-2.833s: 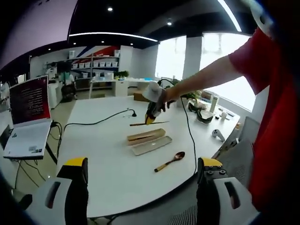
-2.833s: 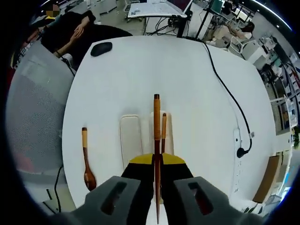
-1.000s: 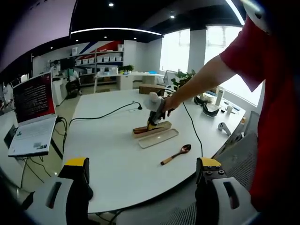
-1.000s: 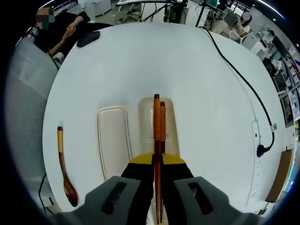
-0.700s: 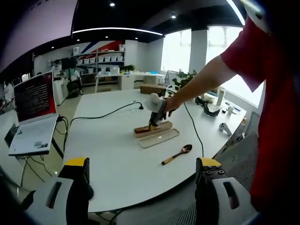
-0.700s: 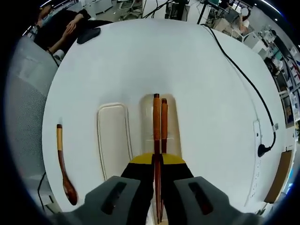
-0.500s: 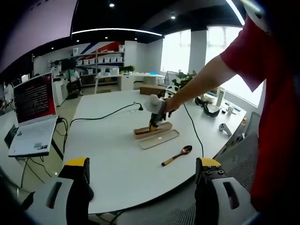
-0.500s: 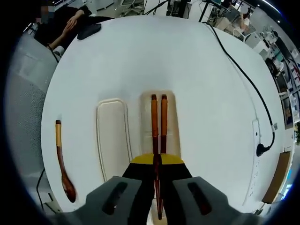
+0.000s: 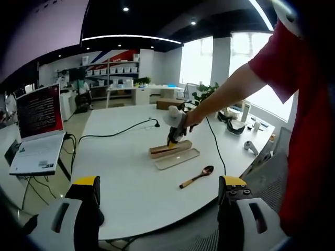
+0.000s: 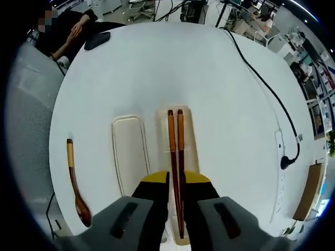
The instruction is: Arrange the utensils inside the cutlery case until each visible utensil rests in its matching compartment.
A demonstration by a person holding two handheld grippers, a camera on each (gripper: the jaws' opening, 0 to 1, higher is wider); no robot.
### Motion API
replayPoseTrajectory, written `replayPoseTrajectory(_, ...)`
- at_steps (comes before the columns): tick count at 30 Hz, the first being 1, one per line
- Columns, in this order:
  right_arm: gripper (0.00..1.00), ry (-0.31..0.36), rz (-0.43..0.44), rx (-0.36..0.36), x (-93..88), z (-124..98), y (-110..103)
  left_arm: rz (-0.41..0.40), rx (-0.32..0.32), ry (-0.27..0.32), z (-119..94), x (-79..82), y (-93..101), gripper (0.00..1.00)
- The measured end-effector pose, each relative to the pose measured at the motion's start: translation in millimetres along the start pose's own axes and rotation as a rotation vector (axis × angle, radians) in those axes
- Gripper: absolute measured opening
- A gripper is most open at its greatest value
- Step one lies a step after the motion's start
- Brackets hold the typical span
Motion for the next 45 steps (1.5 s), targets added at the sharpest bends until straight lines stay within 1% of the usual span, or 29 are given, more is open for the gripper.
replayPoseTrajectory(3, 0.08, 0.004, 0.004, -0.011, -0.2, -6, -2, 0.002, -0.005, 0.007, -2, -0.1, 1.3, 0.96)
replayPoseTrajectory(7, 0.11, 0.007, 0.003, -0.022, 0.5, -15, -12, 0.002, -0.005, 0.021, -6, 0.6, 2.6, 0.96)
replayPoseTrajectory(18, 0.13, 0.003, 0.011, -0.036, -8.8, -33, -36, 0.018, -0.021, 0.047, -15, 1.4, 13.2, 0.96)
replayPoseTrajectory(20, 0.13, 0.006, 0.019, -0.035, -10.6, -35, -41, 0.020, -0.023, 0.052, -17, 0.8, 14.9, 0.96)
replayPoseTrajectory(25, 0.14, -0.001, 0.001, -0.033, -15.1, -40, -56, 0.016, -0.031, 0.055, -20, -3.0, 18.2, 0.96)
replayPoseTrajectory(29, 0.15, 0.015, 0.010, -0.039, -16.4, -44, -65, 0.014, -0.029, 0.053, -22, -5.3, 18.7, 0.95)
replayPoseTrajectory(33, 0.18, 0.031, 0.003, -0.029, -18.9, -45, -84, 0.016, -0.029, 0.049, -24, -7.7, 20.7, 0.94)
replayPoseTrajectory(37, 0.19, 0.039, 0.001, -0.022, -22.9, -44, -101, 0.026, -0.035, 0.043, -25, -8.5, 24.5, 0.94)
replayPoseTrajectory(45, 0.20, 0.057, 0.018, -0.004, -29.9, -43, -126, 0.029, -0.044, 0.047, -29, -10.2, 30.6, 0.94)
Point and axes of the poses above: the point that each gripper's makers call its tool centre point, and the gripper's own axes: z roughly forward along the fingers, y roughly to its right, x roughly out of its top, the point moved 7 cm from there along -z, roughly backward along the fingers, and after that the axes turned 9 degrees about -z, right-handed, at the moved point
